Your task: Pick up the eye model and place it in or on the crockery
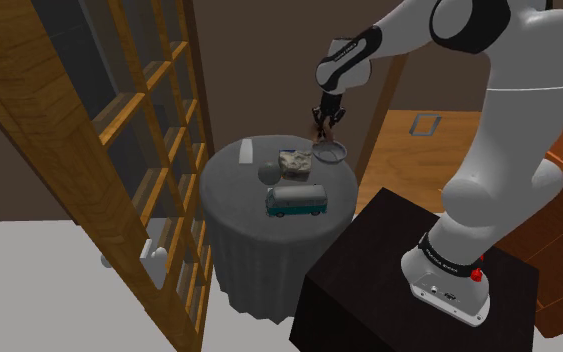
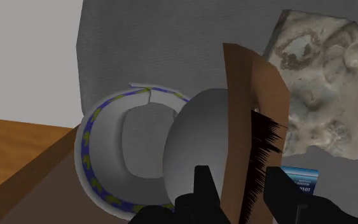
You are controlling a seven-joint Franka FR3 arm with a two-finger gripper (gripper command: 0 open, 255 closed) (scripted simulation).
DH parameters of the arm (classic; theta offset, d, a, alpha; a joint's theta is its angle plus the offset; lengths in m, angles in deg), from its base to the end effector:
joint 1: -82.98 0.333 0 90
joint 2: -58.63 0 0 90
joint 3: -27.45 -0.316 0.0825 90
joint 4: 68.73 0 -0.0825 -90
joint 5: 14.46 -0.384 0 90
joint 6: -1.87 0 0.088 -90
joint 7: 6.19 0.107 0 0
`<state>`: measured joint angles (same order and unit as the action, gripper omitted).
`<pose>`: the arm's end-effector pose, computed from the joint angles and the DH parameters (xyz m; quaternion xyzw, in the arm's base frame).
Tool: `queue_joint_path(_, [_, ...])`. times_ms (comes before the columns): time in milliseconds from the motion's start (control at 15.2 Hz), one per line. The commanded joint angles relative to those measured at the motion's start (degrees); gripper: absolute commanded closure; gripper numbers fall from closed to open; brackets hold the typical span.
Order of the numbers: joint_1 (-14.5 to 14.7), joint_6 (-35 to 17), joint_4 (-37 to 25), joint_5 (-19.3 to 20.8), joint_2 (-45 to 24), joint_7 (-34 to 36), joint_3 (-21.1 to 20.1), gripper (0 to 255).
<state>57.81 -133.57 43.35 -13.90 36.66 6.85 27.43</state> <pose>0.5600 -0.2630 0.2827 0.9460 -0.3239 0.0117 0.0047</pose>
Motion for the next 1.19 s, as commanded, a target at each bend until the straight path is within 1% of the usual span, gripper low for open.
queue_joint_path(0, [-1.8,0.6,-1.4,-0.4,-0.7,-2.7,0.6,255])
queue_joint_path(264, [-5.4,2.0,-4.6,-1.2,-2.5,-7.8,1.6,255])
queue_joint_path(1122, [-5.5,-5.5,-3.9,-1.4,-9.2,-7.9,1.4,255])
